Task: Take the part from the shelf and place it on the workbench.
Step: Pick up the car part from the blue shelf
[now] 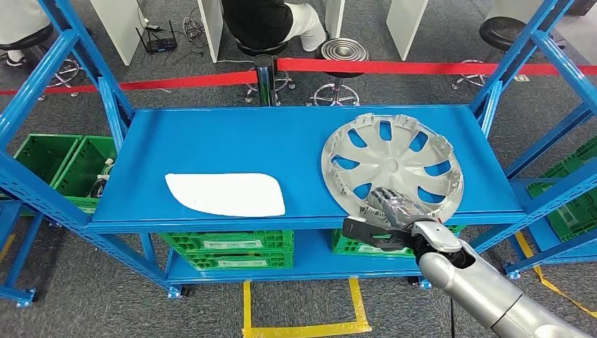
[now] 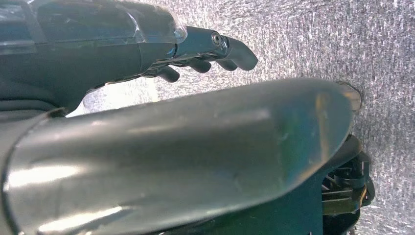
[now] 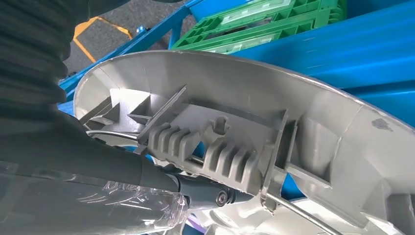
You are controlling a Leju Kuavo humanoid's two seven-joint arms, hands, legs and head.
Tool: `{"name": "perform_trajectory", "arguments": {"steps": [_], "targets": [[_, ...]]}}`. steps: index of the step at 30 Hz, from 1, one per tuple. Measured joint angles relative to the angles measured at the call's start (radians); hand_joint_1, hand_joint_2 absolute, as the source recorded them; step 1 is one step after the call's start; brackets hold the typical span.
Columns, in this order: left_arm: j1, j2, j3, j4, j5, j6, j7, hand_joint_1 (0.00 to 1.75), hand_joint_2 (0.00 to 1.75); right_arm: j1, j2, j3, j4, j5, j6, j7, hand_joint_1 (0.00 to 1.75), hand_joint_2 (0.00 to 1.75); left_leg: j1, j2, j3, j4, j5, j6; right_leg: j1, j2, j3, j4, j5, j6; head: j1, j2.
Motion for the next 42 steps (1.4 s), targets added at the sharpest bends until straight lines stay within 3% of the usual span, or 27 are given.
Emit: {"name": "perform_trajectory", "arguments": {"steps": [3, 42], "targets": [[0.000, 0.000, -0.004, 0.000, 0.006, 0.000, 0.000, 0.00, 0.00, 0.000, 0.000, 0.000, 0.002, 0.003, 0.008, 0.001, 1.75, 1.75, 0.000, 0.000, 0.001, 0.000, 0.000, 0.000, 0.000, -0.001, 0.001, 0.000, 0.000, 0.000, 0.000, 0.000], [0.000, 0.004, -0.038, 0.000, 0.045, 0.003, -0.013, 0.00, 0.00, -0.020, 0.013, -0.008, 0.005, -0.011, -0.026, -0.028, 1.75, 1.75, 0.000, 0.002, 0.015, -0.001, -0.002, 0.004, 0.000, 0.001, 0.016, -0.002, -0.001, 0.003, 0.002, 0.000]]}}
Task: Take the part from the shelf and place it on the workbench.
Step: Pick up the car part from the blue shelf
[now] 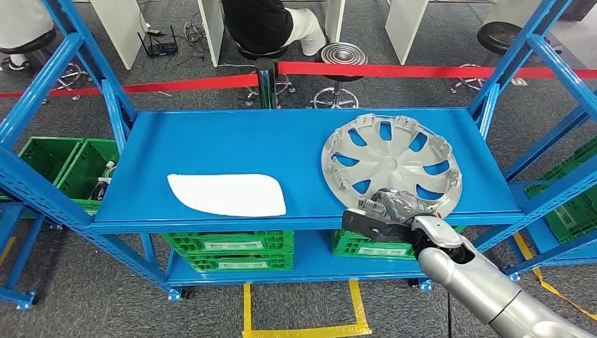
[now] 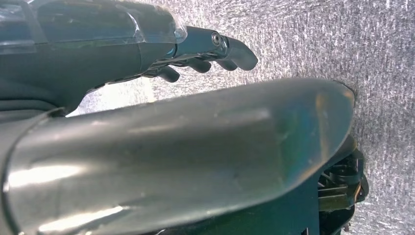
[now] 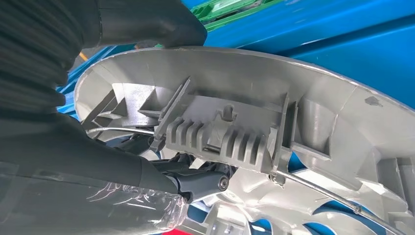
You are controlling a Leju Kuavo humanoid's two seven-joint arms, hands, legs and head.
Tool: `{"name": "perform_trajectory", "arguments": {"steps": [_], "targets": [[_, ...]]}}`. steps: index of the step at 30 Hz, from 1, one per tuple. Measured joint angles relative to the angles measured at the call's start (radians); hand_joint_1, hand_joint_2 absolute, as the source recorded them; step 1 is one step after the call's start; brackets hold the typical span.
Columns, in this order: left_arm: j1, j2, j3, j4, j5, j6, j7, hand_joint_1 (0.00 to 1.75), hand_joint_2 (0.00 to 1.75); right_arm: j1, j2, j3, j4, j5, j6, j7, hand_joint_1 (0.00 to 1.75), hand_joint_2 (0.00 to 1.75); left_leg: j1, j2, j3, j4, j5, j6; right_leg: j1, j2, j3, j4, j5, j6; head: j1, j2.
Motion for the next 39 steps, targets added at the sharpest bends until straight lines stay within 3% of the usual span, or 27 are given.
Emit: {"name": "perform_trajectory", "arguments": {"steps": [8, 16, 24, 39], "targets": [[0.000, 0.001, -0.003, 0.000, 0.007, 0.003, -0.001, 0.00, 0.00, -0.002, 0.010, 0.000, -0.006, -0.003, -0.024, -0.017, 1.75, 1.75, 0.000, 0.004, 0.000, 0.000, -0.001, 0.001, 0.000, 0.000, 0.000, 0.000, 0.000, 0.000, 0.000, 0.000], [0.000, 0.001, -0.005, 0.000, 0.024, 0.009, -0.001, 0.00, 0.00, -0.001, 0.032, 0.001, -0.049, 0.021, -0.120, -0.069, 1.75, 1.75, 0.000, 0.007, -0.001, 0.000, -0.001, 0.002, 0.000, 0.000, -0.002, 0.000, 0.000, 0.000, 0.000, 0.000], [-0.001, 0.001, -0.008, 0.000, 0.043, 0.018, -0.007, 0.00, 0.00, 0.003, 0.068, -0.030, -0.195, 0.129, -0.363, -0.123, 1.75, 1.75, 0.000, 0.010, -0.003, 0.000, -0.002, 0.002, 0.000, 0.001, -0.004, 0.000, -0.001, 0.000, 0.000, 0.000], [-0.001, -0.006, -0.045, 0.000, 0.045, 0.031, -0.009, 0.00, 0.00, 0.124, 0.101, -0.187, -0.504, 0.268, -0.702, -0.199, 1.75, 1.75, 0.000, -0.001, -0.005, 0.000, -0.003, 0.003, -0.001, -0.002, -0.004, 0.000, -0.003, 0.003, 0.001, 0.000]]}}
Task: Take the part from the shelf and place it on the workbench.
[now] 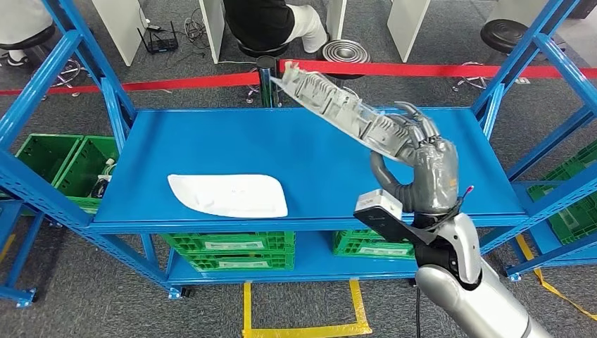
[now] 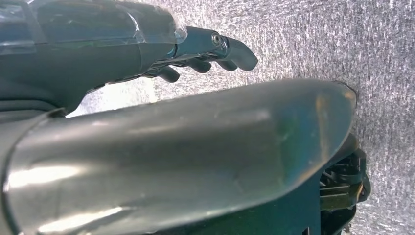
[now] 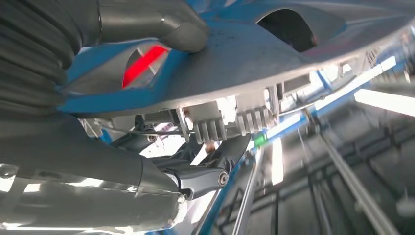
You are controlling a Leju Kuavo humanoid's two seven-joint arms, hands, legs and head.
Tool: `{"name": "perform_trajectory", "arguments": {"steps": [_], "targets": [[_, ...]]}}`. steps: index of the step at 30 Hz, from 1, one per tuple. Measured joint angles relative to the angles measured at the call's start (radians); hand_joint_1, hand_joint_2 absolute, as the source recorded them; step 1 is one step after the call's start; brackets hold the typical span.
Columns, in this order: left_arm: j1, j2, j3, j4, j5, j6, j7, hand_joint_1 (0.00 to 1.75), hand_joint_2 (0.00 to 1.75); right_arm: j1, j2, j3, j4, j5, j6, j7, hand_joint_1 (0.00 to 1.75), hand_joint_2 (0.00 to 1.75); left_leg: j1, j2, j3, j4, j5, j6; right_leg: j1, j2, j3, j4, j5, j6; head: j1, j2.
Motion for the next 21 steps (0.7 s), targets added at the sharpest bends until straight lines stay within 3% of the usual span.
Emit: {"name": "perform_trajectory", "arguments": {"steps": [10, 14, 21], "targets": [[-0.001, -0.001, -0.019, 0.000, -0.002, 0.003, 0.001, 0.00, 0.00, 0.065, 0.014, -0.096, -0.135, 0.018, -0.078, -0.009, 1.75, 1.75, 0.000, -0.001, 0.000, 0.000, 0.000, 0.000, 0.000, 0.000, 0.000, 0.000, 0.000, 0.000, 0.000, 0.000], [-0.001, -0.001, -0.024, 0.000, -0.006, 0.003, -0.029, 0.00, 1.75, 0.080, 0.017, -0.122, -0.164, 0.022, -0.090, -0.011, 1.75, 1.75, 0.000, -0.002, 0.000, 0.000, 0.000, 0.000, 0.000, 0.000, 0.000, 0.000, 0.000, 0.000, 0.000, 0.000], [-0.007, -0.001, -0.042, -0.003, -0.032, 0.006, -0.073, 0.00, 1.75, 0.106, 0.019, -0.161, -0.211, 0.030, -0.103, -0.011, 1.75, 1.75, 0.000, -0.003, 0.000, 0.000, 0.000, 0.000, 0.000, 0.000, 0.000, 0.000, 0.000, 0.000, 0.000, 0.000]]}}
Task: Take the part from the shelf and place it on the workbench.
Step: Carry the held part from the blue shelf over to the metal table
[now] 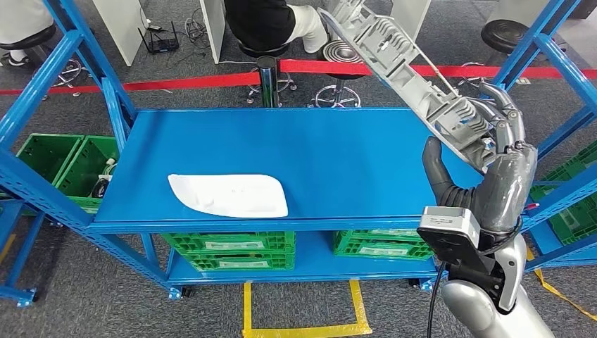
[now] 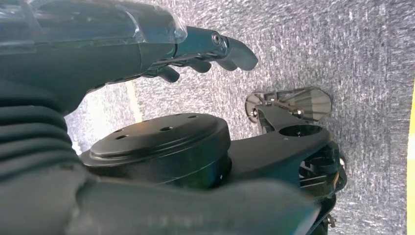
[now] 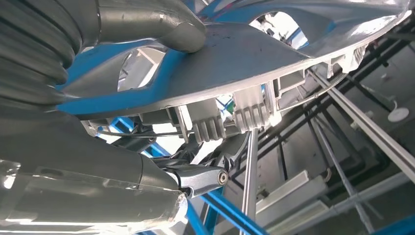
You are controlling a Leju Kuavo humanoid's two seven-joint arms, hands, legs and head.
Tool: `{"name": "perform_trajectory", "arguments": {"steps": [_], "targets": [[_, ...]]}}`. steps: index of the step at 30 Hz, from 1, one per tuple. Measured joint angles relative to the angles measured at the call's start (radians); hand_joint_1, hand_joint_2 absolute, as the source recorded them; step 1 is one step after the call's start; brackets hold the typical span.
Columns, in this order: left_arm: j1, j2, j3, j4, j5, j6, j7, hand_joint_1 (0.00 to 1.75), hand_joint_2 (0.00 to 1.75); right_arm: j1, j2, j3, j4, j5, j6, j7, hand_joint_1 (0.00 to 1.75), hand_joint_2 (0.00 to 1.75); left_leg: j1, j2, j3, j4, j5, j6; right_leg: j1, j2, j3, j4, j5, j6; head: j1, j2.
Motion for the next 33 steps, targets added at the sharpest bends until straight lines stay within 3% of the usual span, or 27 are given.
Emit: {"name": "perform_trajectory", "arguments": {"steps": [27, 33], "targets": [[-0.002, 0.002, -0.018, -0.003, 0.042, -0.032, -0.049, 0.00, 1.75, 0.100, 0.018, -0.055, -0.193, 0.014, -0.065, -0.016, 1.75, 1.75, 0.000, 0.002, 0.000, 0.000, -0.001, 0.001, 0.000, 0.000, 0.000, 0.000, -0.002, 0.001, 0.000, 0.000], [-0.002, 0.002, -0.018, -0.003, 0.053, -0.034, -0.053, 0.00, 1.75, 0.124, 0.026, -0.053, -0.231, -0.057, -0.078, -0.052, 1.75, 1.75, 0.000, 0.002, 0.000, 0.000, -0.001, 0.001, 0.000, 0.000, 0.000, 0.000, -0.002, 0.001, 0.000, 0.000]]}}
